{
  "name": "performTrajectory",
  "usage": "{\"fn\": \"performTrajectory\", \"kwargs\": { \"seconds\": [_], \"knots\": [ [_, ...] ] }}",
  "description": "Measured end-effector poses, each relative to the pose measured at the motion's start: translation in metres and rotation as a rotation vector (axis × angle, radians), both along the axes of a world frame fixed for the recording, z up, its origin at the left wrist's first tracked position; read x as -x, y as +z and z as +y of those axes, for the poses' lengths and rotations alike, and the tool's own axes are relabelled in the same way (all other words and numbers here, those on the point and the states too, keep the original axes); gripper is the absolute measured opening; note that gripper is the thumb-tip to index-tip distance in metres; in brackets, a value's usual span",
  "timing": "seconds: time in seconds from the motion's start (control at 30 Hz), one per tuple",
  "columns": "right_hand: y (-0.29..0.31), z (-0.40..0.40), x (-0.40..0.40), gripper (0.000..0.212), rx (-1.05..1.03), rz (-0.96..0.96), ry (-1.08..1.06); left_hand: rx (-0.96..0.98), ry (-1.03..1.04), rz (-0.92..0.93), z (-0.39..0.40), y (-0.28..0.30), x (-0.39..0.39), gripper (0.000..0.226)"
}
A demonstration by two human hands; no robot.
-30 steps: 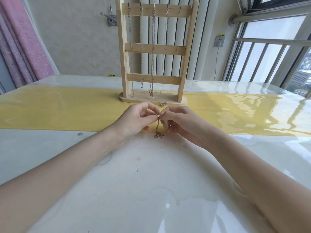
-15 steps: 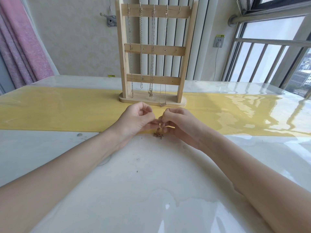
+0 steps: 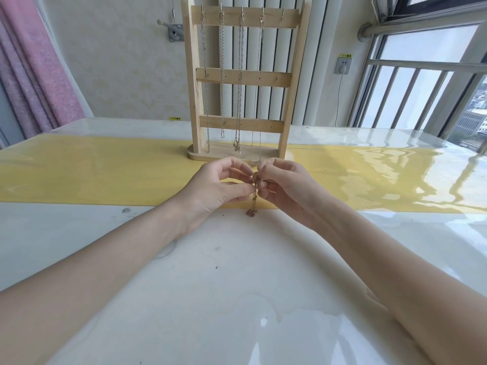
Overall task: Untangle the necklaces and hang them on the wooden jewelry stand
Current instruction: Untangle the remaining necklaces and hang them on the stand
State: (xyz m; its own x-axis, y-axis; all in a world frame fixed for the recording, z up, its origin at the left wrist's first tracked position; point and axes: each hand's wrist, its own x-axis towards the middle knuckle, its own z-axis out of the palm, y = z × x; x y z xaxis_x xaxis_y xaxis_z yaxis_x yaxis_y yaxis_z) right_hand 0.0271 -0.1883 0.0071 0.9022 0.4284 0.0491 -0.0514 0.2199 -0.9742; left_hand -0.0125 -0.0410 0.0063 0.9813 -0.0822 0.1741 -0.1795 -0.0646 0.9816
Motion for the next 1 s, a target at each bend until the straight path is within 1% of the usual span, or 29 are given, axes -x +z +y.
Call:
{"fn": "performTrajectory", "kwargs": {
  "seconds": [0.13,0.33,0.5,0.57,0.67,0.77,0.8,0.87,0.93,1.0],
  "knots": [
    [0.001,0.0,0.002,0.019,0.01,0.013,-0.002,0.046,0.033,0.042,0.005,-0.001,-0.003,0.019],
    [0.003,-0.002,0.0,0.019,-0.013,0.022,-0.002,0.059,0.048,0.07,0.007,0.0,-0.005,0.019],
    [0.003,-0.001,0.001,0.017,-0.05,0.031,0.073,-0.06,0.037,0.071,0.003,-0.001,-0.002,0.022],
    [0.003,0.0,0.001,0.017,-0.063,0.031,0.076,-0.005,0.025,0.086,0.003,0.0,-0.001,0.021],
    [0.003,-0.002,0.0,0.017,-0.067,0.034,0.059,0.171,0.021,0.134,0.004,0.005,-0.001,0.021],
    [0.001,-0.002,-0.001,0.018,-0.027,0.022,0.03,0.274,-0.019,0.173,0.006,0.009,-0.002,0.028],
    [0.001,-0.002,-0.001,0.019,-0.013,0.022,0.012,0.271,-0.036,0.174,0.006,0.01,-0.001,0.03],
    [0.001,-0.001,-0.002,0.021,-0.007,0.034,-0.027,0.198,-0.055,0.167,0.003,0.01,0.0,0.03],
    [0.001,-0.001,-0.002,0.022,-0.025,0.049,-0.046,0.089,-0.033,0.165,0.001,0.006,0.001,0.026],
    [0.001,-0.002,-0.003,0.023,-0.042,0.052,-0.047,0.02,0.011,0.173,-0.001,0.004,0.001,0.022]
  ]
}}
